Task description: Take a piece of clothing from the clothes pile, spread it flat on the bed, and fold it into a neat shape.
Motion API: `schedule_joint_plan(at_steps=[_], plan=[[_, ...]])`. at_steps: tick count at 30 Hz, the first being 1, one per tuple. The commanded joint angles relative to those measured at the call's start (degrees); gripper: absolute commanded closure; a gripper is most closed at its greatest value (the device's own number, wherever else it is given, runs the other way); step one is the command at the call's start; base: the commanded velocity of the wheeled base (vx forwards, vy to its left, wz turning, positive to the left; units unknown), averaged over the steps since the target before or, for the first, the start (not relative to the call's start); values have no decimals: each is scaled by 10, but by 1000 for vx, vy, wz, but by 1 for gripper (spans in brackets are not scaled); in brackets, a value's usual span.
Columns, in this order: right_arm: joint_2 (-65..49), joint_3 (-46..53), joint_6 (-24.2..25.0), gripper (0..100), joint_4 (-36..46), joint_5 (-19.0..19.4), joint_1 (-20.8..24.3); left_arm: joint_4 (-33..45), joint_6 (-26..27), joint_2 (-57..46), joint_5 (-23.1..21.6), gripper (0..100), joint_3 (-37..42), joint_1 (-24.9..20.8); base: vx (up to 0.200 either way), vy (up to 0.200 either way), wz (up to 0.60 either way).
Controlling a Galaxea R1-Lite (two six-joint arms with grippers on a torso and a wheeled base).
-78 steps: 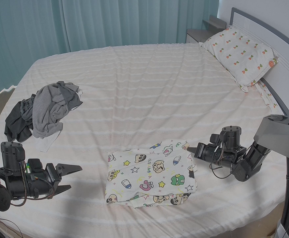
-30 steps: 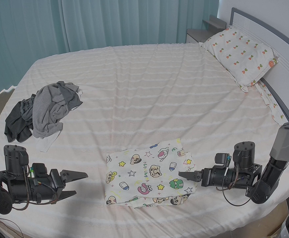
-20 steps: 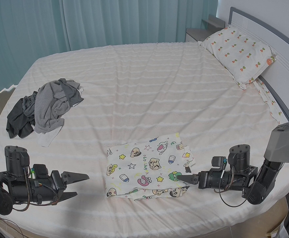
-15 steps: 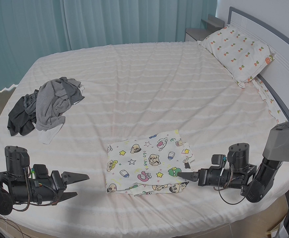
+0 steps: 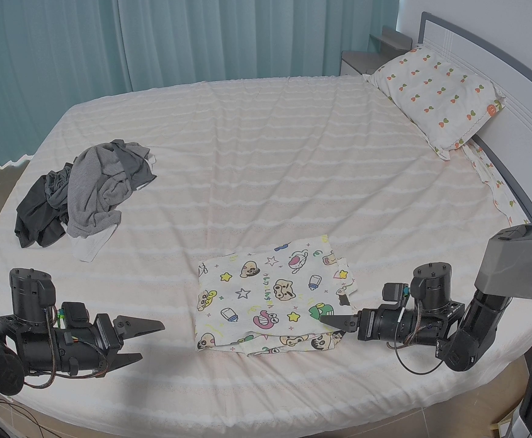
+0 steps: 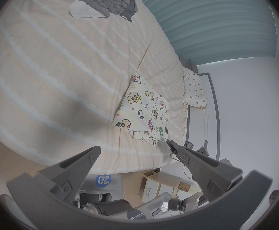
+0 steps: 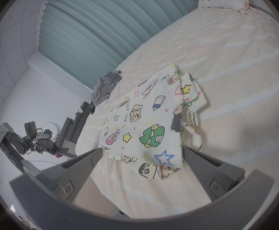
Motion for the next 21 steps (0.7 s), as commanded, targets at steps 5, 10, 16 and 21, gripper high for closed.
schedule_joint_plan(at_steps=[5, 10, 16, 21], plan=[[35, -21, -4, 100, 3, 0, 6, -1, 0, 3, 0, 0, 1, 0, 0, 0, 0], [31, -4, -15, 100, 2, 0, 3, -1, 0, 3, 0, 0, 1, 0, 0, 0, 0], [17, 18, -27, 100, -2, 0, -9, -1, 0, 3, 0, 0, 2, 0, 0, 0, 0], [3, 31, -27, 100, -2, 1, -28, 0, 0, 3, 1, 0, 2, 0, 0, 0, 0]])
